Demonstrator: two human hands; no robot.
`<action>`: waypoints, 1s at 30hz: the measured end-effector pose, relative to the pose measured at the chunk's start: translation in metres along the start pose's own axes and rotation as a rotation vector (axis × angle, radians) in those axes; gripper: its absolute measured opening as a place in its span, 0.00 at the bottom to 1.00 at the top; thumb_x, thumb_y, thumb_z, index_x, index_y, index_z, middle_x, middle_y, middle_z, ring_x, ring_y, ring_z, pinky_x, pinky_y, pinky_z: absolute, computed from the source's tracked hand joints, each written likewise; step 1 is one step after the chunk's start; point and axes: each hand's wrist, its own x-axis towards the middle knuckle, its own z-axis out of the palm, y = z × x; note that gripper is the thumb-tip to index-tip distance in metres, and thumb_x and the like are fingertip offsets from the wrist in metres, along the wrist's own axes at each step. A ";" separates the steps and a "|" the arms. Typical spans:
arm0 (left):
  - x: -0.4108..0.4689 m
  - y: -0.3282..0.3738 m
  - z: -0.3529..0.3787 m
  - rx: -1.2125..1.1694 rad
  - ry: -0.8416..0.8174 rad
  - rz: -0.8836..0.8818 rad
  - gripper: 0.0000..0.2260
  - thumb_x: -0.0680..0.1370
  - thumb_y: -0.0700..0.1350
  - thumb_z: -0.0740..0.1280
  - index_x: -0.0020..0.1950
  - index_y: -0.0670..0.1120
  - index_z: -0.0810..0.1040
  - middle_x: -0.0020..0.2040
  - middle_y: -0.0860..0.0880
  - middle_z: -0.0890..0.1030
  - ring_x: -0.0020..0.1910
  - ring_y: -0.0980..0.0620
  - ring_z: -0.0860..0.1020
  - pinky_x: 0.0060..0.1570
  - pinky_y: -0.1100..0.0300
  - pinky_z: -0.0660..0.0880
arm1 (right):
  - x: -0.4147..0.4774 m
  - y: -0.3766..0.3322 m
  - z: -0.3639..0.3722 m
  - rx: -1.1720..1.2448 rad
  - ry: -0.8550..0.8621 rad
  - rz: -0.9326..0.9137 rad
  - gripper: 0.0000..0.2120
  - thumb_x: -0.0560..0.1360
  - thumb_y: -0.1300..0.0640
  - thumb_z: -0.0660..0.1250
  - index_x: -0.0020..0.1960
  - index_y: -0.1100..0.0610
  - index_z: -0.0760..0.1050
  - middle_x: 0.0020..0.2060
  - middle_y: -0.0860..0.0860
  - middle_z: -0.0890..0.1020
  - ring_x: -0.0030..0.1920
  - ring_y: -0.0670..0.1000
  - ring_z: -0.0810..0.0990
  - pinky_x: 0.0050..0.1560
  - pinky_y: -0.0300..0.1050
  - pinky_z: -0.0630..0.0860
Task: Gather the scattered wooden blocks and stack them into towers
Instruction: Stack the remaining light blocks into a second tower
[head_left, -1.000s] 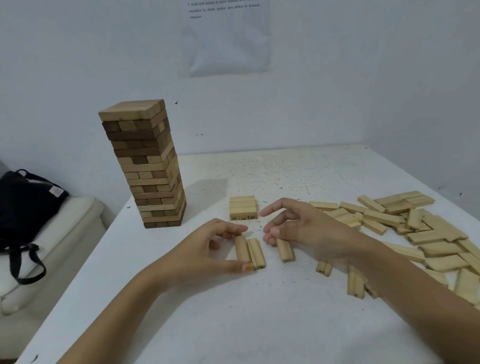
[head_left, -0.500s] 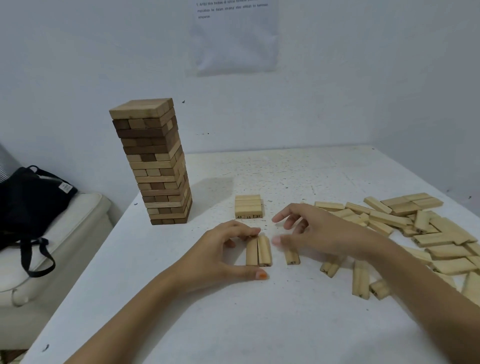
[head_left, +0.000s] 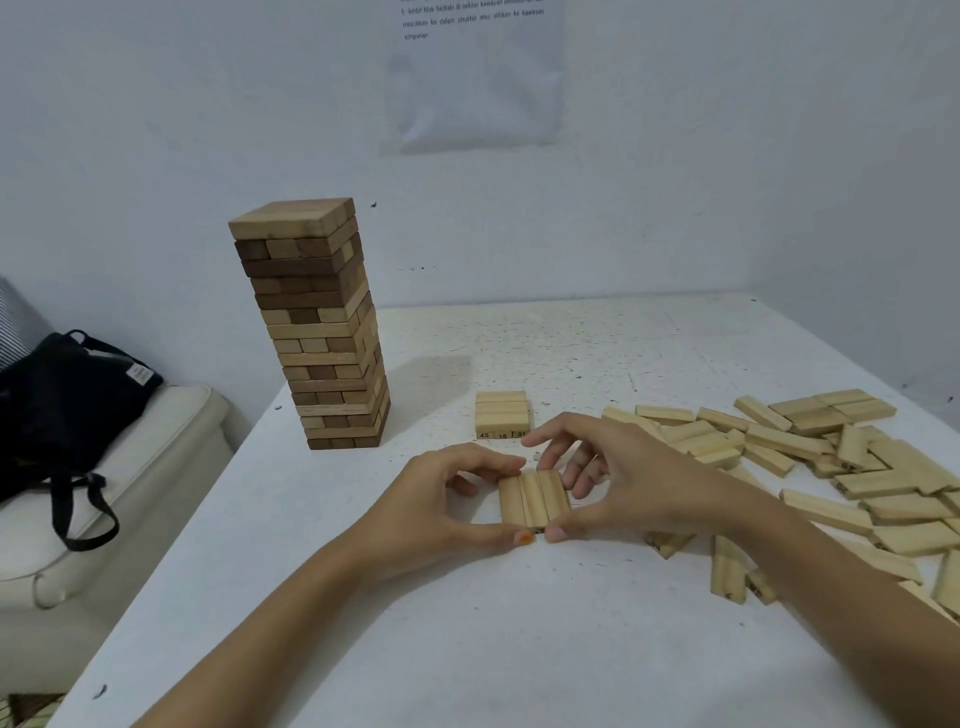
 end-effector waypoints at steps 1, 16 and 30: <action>0.000 0.000 0.000 0.001 0.007 -0.003 0.24 0.64 0.47 0.80 0.59 0.53 0.80 0.51 0.60 0.82 0.53 0.64 0.77 0.51 0.70 0.71 | 0.000 0.000 0.001 0.004 0.007 -0.008 0.33 0.61 0.52 0.82 0.61 0.41 0.72 0.50 0.42 0.79 0.45 0.42 0.79 0.50 0.38 0.78; -0.001 -0.001 0.000 -0.019 0.021 -0.026 0.24 0.64 0.49 0.80 0.59 0.57 0.80 0.52 0.61 0.81 0.55 0.61 0.76 0.53 0.66 0.72 | -0.001 0.000 0.004 0.007 0.050 -0.043 0.31 0.61 0.52 0.82 0.59 0.40 0.72 0.49 0.41 0.80 0.47 0.42 0.78 0.49 0.38 0.78; 0.002 -0.002 -0.004 -0.071 0.111 0.063 0.24 0.63 0.47 0.81 0.57 0.51 0.80 0.53 0.57 0.82 0.56 0.58 0.79 0.59 0.60 0.75 | 0.003 -0.004 0.001 0.011 0.137 -0.115 0.25 0.59 0.56 0.83 0.50 0.45 0.75 0.47 0.43 0.81 0.50 0.43 0.79 0.53 0.42 0.77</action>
